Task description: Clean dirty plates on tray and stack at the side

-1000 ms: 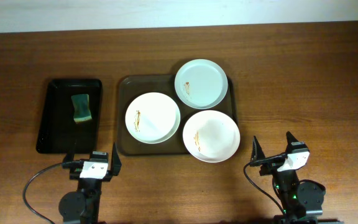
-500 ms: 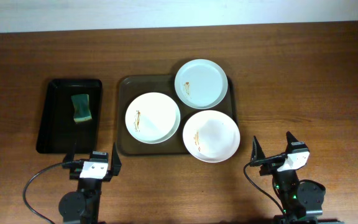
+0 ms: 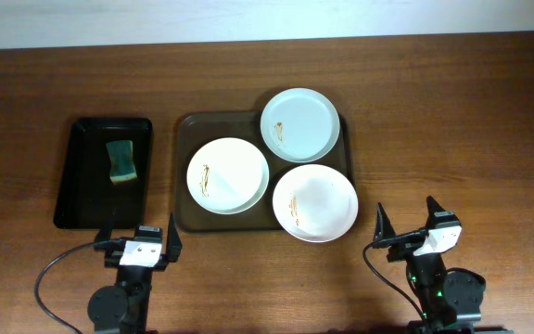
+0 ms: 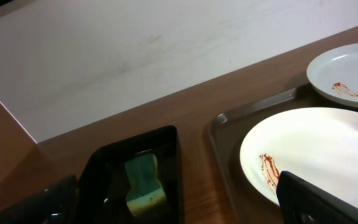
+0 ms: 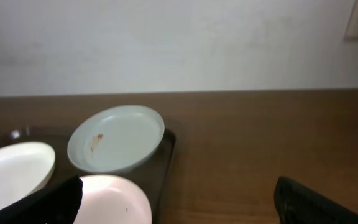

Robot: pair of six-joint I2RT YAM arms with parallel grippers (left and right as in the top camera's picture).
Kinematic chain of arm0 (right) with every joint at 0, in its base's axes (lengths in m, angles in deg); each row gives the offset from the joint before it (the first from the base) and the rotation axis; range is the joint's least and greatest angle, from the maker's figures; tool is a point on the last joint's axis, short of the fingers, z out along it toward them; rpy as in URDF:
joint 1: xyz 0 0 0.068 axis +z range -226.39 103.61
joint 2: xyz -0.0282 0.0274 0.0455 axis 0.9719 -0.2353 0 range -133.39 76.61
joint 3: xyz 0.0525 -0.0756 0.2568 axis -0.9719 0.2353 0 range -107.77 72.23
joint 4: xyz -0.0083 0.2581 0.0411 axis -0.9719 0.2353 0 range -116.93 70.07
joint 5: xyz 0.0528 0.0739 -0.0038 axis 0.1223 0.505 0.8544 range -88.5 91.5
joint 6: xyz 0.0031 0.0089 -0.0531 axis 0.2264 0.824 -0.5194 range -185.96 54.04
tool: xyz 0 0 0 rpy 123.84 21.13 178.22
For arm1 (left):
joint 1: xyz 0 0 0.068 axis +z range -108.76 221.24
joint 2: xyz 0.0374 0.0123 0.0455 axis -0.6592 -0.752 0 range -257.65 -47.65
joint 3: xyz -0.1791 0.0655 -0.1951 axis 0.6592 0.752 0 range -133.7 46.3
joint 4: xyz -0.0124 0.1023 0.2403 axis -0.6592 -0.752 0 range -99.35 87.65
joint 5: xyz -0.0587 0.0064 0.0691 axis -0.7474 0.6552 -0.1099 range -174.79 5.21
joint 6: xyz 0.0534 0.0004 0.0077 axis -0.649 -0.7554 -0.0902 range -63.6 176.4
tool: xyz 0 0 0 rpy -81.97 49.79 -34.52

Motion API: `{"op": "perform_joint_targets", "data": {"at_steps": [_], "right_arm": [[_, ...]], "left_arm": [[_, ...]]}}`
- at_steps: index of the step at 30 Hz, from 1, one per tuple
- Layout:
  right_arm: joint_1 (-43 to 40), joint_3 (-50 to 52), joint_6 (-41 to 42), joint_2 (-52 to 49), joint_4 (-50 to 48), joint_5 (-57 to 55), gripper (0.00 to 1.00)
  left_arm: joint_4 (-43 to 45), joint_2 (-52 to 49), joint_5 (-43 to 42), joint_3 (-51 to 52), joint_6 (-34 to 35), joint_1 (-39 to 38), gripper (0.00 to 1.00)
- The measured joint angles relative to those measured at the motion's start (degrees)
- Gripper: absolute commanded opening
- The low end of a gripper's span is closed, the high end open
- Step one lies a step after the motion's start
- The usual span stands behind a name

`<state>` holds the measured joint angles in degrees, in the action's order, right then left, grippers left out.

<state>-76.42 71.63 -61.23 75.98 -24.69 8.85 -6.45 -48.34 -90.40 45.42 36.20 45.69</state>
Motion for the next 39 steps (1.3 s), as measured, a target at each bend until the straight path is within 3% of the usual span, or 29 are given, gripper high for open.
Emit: {"op": "perform_joint_targets", "data": {"at_steps": [3,8,12,13,14,18,19,20,21,23,25,28,30,33,35,36,39], "right_arm": [[0.0,0.0,0.0,0.0,-7.1,0.1,0.98],[0.0,-3.8,0.0,-3.4,-6.2,3.7,0.98],[0.0,-21.0,-0.1,-20.3,-4.8,6.8,0.98],[0.0,-27.3,-0.1,-26.5,-0.8,7.6,0.99],[0.0,-32.3,-0.2,-31.8,0.2,7.8,0.98],[0.0,-57.4,-0.2,-55.1,23.1,8.4,0.98],[0.1,-64.7,-0.2,-61.1,28.7,8.5,0.98],[0.7,-70.9,-0.2,-65.4,38.4,8.5,0.98],[1.4,-75.3,-0.2,-68.5,40.7,8.6,0.98],[3.1,-84.0,-0.2,-74.9,49.0,8.7,0.98],[4.8,-89.4,-0.2,-80.5,51.8,9.1,0.98],[5.4,-90.0,5.6,-85.6,44.7,14.9,1.0],[8.6,-90.1,7.3,-89.2,42.4,16.5,0.88],[20.5,-90.4,16.8,-100.4,41.2,11.5,0.68],[26.6,-90.4,22.1,-107.1,40.9,7.0,0.58],[29.4,-90.4,24.1,-110.2,40.6,4.9,0.56],[33.6,-90.4,29.3,-115.0,39.8,-0.5,0.46]], "left_arm": [[1.2,0.0,-1.0,0.2,0.0,0.0,0.99],[9.9,-0.4,-6.0,-0.3,5.0,0.0,0.99],[10.1,-10.0,-9.6,-12.2,7.9,0.0,0.99],[8.7,-13.2,-10.5,-15.4,8.0,0.0,0.99],[6.4,-19.2,-11.1,-21.5,8.1,0.0,0.99],[-16.4,-44.9,-12.3,-48.8,8.6,-0.2,0.99],[-24.9,-57.0,-12.4,-61.6,8.8,-0.3,0.99],[-28.4,-61.4,-12.5,-65.5,8.8,-0.3,0.99],[-39.5,-71.2,-12.9,-77.4,8.9,-0.3,0.99],[-49.5,-82.9,-14.5,-88.8,8.9,-0.2,0.99],[-54.6,-91.8,-17.2,-95.9,8.9,-0.3,0.99],[-56.1,-97.3,-18.6,-97.0,8.9,-0.3,0.99],[-56.4,-98.1,-19.0,-97.0,8.9,-0.3,0.99],[-56.1,-98.2,-18.5,-97.0,9.4,-0.3,0.99],[-56.1,-98.2,-11.9,-97.0,14.6,-0.2,0.99],[-56.2,-98.2,-5.5,-97.0,19.9,0.1,0.99],[-56.1,-98.2,4.0,-97.0,26.8,0.5,0.98]]}}
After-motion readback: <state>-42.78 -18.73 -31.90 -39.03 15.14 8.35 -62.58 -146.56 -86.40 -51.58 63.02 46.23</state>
